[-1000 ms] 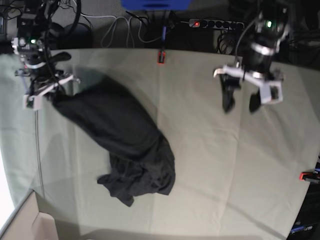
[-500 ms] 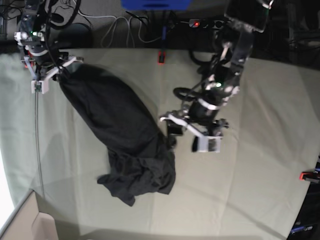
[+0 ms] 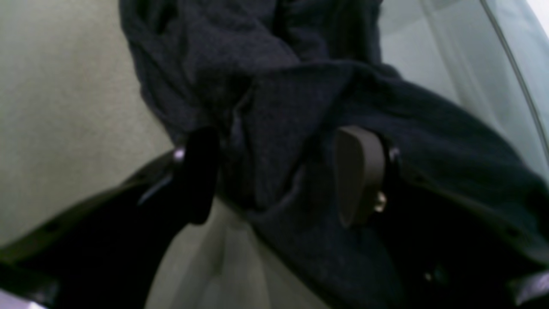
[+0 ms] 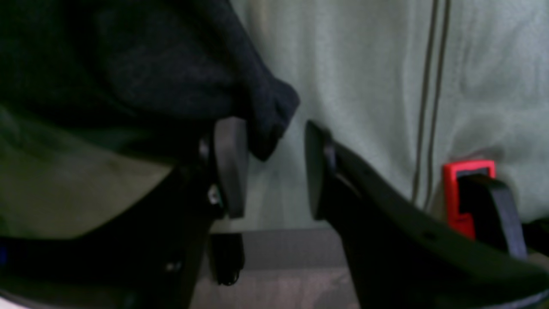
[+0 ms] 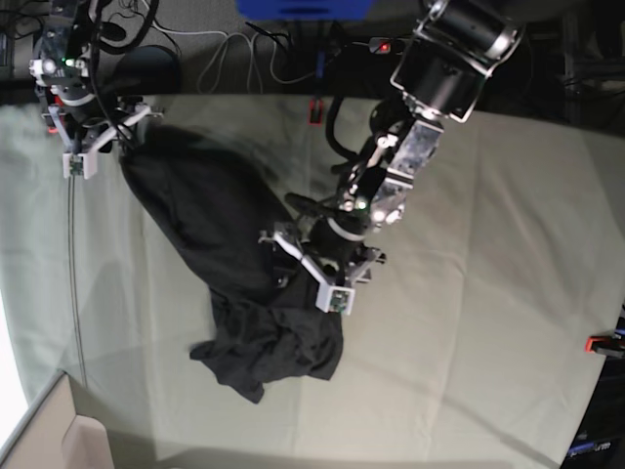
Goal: Layout the t-shirt on the table in an organized manner, then fold the t-shirt properly
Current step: 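Grasp the t-shirt with the left gripper and pull it outward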
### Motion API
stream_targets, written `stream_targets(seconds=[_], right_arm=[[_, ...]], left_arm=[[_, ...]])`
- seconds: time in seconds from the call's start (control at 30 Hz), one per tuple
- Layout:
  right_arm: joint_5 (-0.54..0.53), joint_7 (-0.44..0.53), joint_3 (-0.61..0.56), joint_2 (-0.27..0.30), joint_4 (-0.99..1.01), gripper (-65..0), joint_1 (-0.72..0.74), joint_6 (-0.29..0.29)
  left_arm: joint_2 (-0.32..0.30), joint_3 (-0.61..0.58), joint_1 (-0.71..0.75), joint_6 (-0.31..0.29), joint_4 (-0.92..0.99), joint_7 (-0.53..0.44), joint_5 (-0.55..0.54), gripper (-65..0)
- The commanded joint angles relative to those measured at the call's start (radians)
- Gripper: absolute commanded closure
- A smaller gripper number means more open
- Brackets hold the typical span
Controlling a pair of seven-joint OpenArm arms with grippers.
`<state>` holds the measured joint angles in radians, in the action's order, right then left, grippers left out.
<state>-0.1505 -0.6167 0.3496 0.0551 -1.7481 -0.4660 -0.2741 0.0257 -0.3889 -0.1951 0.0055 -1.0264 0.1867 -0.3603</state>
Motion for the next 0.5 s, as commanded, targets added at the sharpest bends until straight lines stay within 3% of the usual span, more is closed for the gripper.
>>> stream_targets(seconds=[0.0, 0.07, 0.13, 0.2, 0.23, 0.27, 0.47], right_arm=[[-0.005, 0.019, 0.004, 0.007, -0.014, -22.9, -0.001, -0.011], [-0.005, 0.019, 0.006, 0.007, -0.005, -22.9, -0.001, -0.011], [-0.005, 0.022, 0.007, 0.010, 0.023, -22.9, 0.010, -0.011], [-0.005, 0.027, 0.007, 0.022, 0.052, -22.9, 0.011, -0.011], [-0.005, 0.028, 0.006, 0.030, 0.063, -22.9, 0.016, -0.011], [-0.005, 0.028, 0.007, 0.033, 0.073, -22.9, 0.028, -0.011], [-0.005, 0.030, 0.007, 0.038, 0.121, -22.9, 0.071, -0.011]], left_arm=[[0.013, 0.000, -0.028, -0.006, -0.005, -0.022, -0.001, -37.4], [0.013, 0.000, -0.030, -0.008, -0.009, -0.022, -0.003, -23.9], [0.009, 0.006, -0.024, 0.000, -0.039, -0.016, -0.007, -1.9], [-0.016, 0.009, 0.006, 0.001, -0.114, -0.013, -0.010, -0.4], [-0.039, 0.009, 0.042, 0.001, -0.167, -0.013, -0.010, -3.8], [-0.060, 0.011, 0.081, 0.001, -0.236, -0.013, -0.010, -1.9], [-0.180, 0.141, 0.425, 0.000, -0.676, -0.013, -0.010, -0.3]])
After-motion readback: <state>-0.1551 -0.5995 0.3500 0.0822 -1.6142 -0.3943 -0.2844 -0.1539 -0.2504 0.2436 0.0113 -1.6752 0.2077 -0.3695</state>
